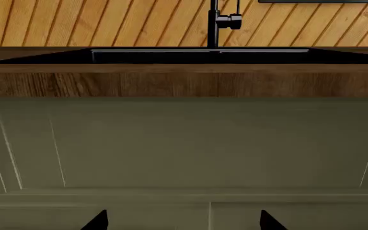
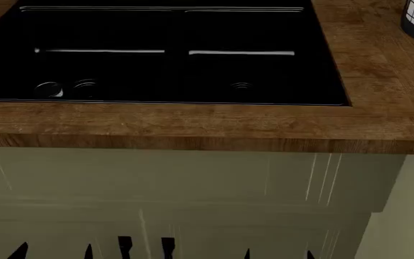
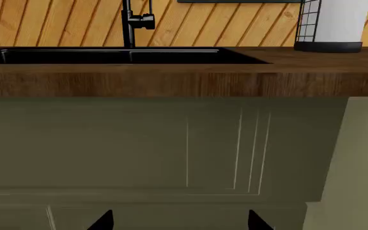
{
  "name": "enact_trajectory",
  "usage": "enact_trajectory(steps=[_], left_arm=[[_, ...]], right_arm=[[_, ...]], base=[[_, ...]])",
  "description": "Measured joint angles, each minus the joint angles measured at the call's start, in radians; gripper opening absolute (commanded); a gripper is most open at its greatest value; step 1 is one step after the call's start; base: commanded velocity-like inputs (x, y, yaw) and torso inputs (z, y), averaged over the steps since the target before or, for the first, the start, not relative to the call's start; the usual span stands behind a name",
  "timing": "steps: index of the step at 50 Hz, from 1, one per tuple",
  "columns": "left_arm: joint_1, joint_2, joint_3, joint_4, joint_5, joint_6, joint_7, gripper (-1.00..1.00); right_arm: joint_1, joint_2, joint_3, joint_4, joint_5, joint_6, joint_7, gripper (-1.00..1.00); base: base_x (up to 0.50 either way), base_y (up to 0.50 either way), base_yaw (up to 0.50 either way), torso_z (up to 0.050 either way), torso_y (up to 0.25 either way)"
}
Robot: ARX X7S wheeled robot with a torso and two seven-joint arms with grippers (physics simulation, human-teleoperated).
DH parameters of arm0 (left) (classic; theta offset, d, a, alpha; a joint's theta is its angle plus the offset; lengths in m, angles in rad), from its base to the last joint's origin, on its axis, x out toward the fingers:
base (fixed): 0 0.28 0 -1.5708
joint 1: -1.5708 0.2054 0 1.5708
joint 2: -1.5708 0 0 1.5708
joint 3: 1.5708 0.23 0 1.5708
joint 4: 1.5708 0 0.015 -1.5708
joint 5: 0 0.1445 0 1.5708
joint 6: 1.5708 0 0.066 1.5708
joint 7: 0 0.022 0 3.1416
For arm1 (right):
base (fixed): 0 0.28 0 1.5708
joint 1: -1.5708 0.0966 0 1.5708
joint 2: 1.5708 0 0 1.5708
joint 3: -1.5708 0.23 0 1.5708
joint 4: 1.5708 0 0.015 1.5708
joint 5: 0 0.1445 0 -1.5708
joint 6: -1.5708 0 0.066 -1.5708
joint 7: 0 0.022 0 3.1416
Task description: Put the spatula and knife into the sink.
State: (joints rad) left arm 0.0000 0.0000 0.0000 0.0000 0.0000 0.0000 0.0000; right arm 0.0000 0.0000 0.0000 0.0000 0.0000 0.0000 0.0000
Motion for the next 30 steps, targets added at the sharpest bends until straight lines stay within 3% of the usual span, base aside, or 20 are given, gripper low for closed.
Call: enact_trajectory(steps=[30], left_arm=[[0.005,-0.061,0.069,0.008,-0.074,0.013,-0.065,1.00]], right_arm=[[0.000,0.060,-0.075,0.001,0.057,-0.002,0.070,1.00]], base=[[0.00,0.00,0.00,0.000,0.000]])
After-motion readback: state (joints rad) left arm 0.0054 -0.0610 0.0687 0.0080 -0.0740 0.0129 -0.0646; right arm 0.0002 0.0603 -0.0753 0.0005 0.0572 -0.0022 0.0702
